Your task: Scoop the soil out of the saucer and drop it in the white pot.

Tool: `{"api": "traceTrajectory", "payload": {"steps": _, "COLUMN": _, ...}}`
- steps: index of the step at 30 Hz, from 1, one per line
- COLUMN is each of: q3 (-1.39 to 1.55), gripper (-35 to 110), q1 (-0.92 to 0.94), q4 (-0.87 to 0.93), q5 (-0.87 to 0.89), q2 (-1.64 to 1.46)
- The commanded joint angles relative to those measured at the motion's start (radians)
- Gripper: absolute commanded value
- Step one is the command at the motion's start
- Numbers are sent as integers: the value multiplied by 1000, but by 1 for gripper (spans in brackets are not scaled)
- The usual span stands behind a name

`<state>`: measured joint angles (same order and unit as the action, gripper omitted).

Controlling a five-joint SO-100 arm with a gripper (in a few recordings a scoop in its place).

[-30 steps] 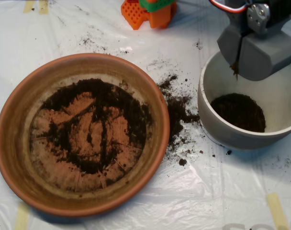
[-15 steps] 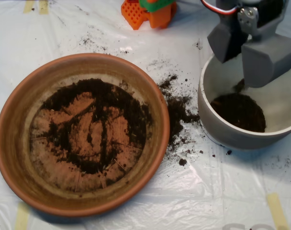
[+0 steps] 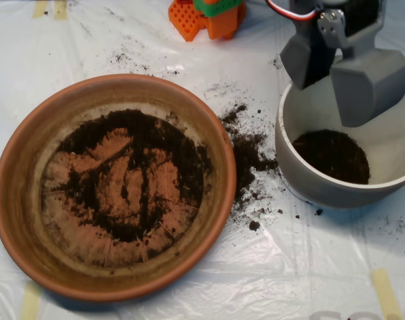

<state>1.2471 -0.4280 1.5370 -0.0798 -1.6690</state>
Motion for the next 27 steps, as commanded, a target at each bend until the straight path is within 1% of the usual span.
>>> {"api": "traceTrajectory", "payload": {"steps": 1, "q3": -61, "gripper": 24, "q1": 11, "q4": 11, "q5": 5, "q2": -98}}
{"api": "traceTrajectory", "payload": {"steps": 6, "q3": -319, "gripper": 29, "q1": 141, "q4": 98, "q5": 54, "q2": -43}}
{"api": "traceTrajectory", "payload": {"steps": 10, "q3": -353, "gripper": 32, "q1": 276, "q4": 117, "q5": 58, "q2": -28}}
{"api": "traceTrajectory", "payload": {"steps": 13, "q3": -278, "gripper": 32, "q1": 371, "q4": 94, "q5": 66, "q2": -32}}
{"api": "traceTrajectory", "payload": {"steps": 16, "q3": -140, "gripper": 32, "q1": 451, "q4": 35, "q5": 51, "q2": -60}}
{"api": "traceTrajectory", "payload": {"steps": 22, "q3": 264, "gripper": 31, "q1": 540, "q4": -170, "q5": -17, "q2": -202}}
{"api": "traceTrajectory", "payload": {"steps": 27, "q3": 446, "gripper": 32, "q1": 614, "q4": -276, "q5": -14, "q2": -225}}
